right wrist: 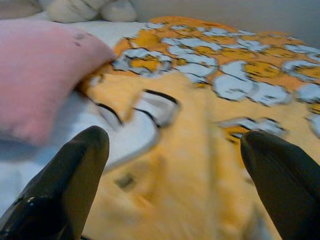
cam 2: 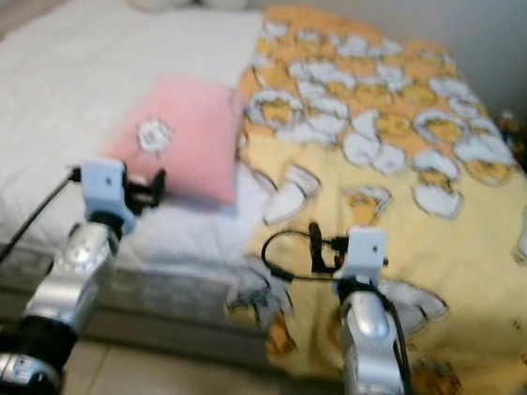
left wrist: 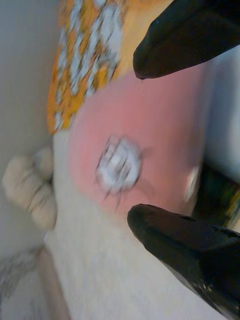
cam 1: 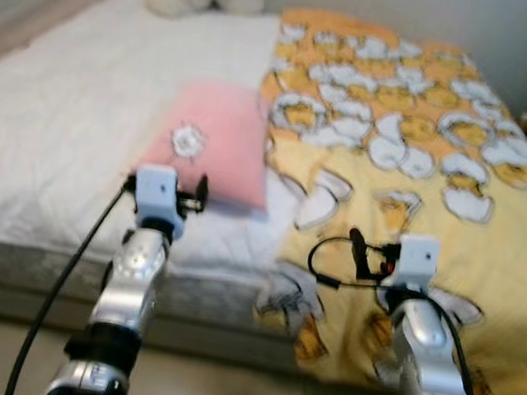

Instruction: Clean up the room

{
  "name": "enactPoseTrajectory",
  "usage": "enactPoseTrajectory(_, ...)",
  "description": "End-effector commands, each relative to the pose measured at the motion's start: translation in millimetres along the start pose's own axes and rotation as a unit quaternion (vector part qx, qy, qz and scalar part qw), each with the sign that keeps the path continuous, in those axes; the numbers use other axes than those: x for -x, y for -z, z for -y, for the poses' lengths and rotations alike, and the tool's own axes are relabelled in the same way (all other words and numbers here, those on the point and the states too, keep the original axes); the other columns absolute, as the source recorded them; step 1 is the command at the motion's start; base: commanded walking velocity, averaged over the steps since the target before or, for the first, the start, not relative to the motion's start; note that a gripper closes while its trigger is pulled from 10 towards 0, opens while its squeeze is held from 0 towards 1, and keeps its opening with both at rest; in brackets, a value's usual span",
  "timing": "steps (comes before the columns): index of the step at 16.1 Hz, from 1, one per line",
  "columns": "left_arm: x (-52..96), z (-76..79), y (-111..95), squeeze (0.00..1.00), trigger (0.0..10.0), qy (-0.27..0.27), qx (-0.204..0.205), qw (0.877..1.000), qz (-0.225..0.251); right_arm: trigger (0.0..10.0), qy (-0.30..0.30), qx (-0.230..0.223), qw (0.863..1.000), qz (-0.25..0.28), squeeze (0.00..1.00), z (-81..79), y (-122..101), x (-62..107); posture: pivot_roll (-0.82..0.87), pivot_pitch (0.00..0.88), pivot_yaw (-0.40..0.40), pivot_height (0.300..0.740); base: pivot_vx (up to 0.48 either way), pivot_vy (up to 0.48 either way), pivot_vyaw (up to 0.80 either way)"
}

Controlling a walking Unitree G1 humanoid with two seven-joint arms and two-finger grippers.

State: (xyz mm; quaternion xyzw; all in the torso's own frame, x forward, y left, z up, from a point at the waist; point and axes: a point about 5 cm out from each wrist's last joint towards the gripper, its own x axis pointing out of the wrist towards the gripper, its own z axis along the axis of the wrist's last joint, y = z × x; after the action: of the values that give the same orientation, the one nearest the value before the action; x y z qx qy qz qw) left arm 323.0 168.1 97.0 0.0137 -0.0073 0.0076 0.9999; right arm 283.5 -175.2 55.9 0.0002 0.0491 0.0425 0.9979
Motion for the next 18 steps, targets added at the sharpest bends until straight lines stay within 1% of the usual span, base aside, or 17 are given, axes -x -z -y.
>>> enactPoseTrajectory(1,-2.5,-10.1,-4,0.0,10.0,-0.022,-0.008,1.0,0.008,10.0,-0.019,0.001,1.0,0.014,0.0,-8.4,-8,-5.5,0.05,0.0,-0.03,0.74,0.469,0.0,0.0)
enactPoseTrajectory(2,-3.7,-9.8,-7,0.0,10.0,-0.022,-0.008,1.0,0.012,10.0,-0.029,0.008,0.999,0.021,0.0,-10.8,-13,-7.8,0.06,0.0,-0.032,0.74,0.469,0.0,0.61)
enactPoseTrajectory(3,-5.1,-8.1,-10,0.0,10.0,-0.019,-0.006,1.0,0.016,10.0,-0.03,0.004,0.999,0.025,0.0,-11.5,-16,-10.6,0.06,0.0,-0.034,0.74,0.472,0.0,0.58)
enactPoseTrajectory(5,-8.4,-6.2,-15,0.0,10.0,-0.014,-0.005,1.0,0.024,10.0,-0.031,0.014,0.999,0.033,0.0,-12.9,-23,-15.0,0.06,0.0,-0.035,0.74,0.472,0.0,0.0)
enactPoseTrajectory(6,-16.4,-5.3,-25,0.0,10.0,-0.011,-0.013,0.999,0.035,10.0,-0.031,0.002,0.998,0.051,0.0,-14.5,-38,-22.7,0.07,0.0,-0.035,0.74,0.472,0.0,0.0)
enactPoseTrajectory(7,-26.0,-6.4,-40,0.0,10.0,-0.011,-0.026,0.998,0.05,10.0,-0.043,-0.005,0.996,0.082,0.0,-17.4,-61,-32.4,0.07,0.0,-0.03,0.74,0.48,0.0,0.0)
enactPoseTrajectory(8,-32.4,-7.2,-52,0.0,10.0,-0.009,-0.026,0.997,0.066,10.0,-0.052,-0.013,0.993,0.102,0.0,-18.4,-80,-39.7,0.07,0.0,-0.029,0.74,0.48,0.0,0.0)
enactPoseTrajectory(9,-38.2,-8.1,-61,0.0,10.0,-0.01,-0.037,0.997,0.071,10.0,-0.058,-0.037,0.993,0.095,0.0,-17.7,-88,-46.9,0.07,0.0,-0.03,0.74,0.48,0.0,0.0)
enactPoseTrajectory(10,-50.4,-7.5,-72,0.0,10.0,-0.011,-0.054,0.997,0.058,10.0,-0.065,-0.093,0.991,0.065,0.0,-16.0,-93,-59.7,0.07,0.0,-0.029,0.74,0.0,0.0,0.0)
enactPoseTrajectory(11,-56.4,-7.8,-76,0.0,10.0,-0.02,-0.069,0.996,0.044,10.0,-0.073,-0.12,0.989,0.046,0.0,-16.8,-92,-65.1,0.08,0.0,-0.027,0.74,0.0,0.0,0.0)
enactPoseTrajectory(12,-70.8,-7.0,-79,0.0,10.0,-0.017,-0.064,0.998,-0.006,10.0,-0.087,-0.17,0.982,0.004,0.0,-20.4,-86,-77.3,0.09,0.0,-0.018,0.74,0.0,0.0,0.0)
enactPoseTrajectory(13,-74.8,-6.5,-79,0.0,10.0,-0.012,-0.061,0.998,-0.025,10.0,-0.092,-0.185,0.978,-0.007,0.0,-22.6,-86,-80.6,0.09,0.0,-0.019,0.74,0.0,0.0,0.0)
enactPoseTrajectory(14,-80.6,-10.0,-78,0.0,10.0,-0.008,-0.036,0.997,-0.066,10.0,-0.102,-0.211,0.972,-0.021,0.0,-27.9,-85,-85.4,0.1,0.0,-0.024,0.74,0.0,0.0,0.0)
enactPoseTrajectory(15,-83.9,-13.6,-78,0.0,10.0,-0.002,-0.008,0.995,-0.095,10.0,-0.111,-0.234,0.965,-0.037,0.0,-32.1,-81,-87.8,0.11,0.009,-0.026,0.74,0.0,0.0,0.0)
enactPoseTrajectory(16,-84.6,-16.2,-77,0.0,10.0,-0.003,-0.004,0.994,-0.107,10.0,-0.108,-0.246,0.962,-0.045,0.0,-32.2,-78,-88.3,0.12,0.027,-0.02,0.74,0.0,0.0,0.0)
enactPoseTrajectory(17,-86.8,-21.0,-80,0.0,10.0,-0.01,0.03,0.993,-0.113,10.0,-0.092,-0.275,0.955,-0.06,0.0,-29.1,-71,-88.5,0.13,0.072,-0.024,0.74,0.0,0.0,0.0)
enactPoseTrajectory(18,-89.1,-23.1,-85,0.0,10.0,-0.012,0.046,0.993,-0.112,10.0,-0.083,-0.289,0.952,-0.064,0.0,-26.2,-67,-89.0,0.12,0.104,-0.024,0.74,0.0,0.0,0.0)
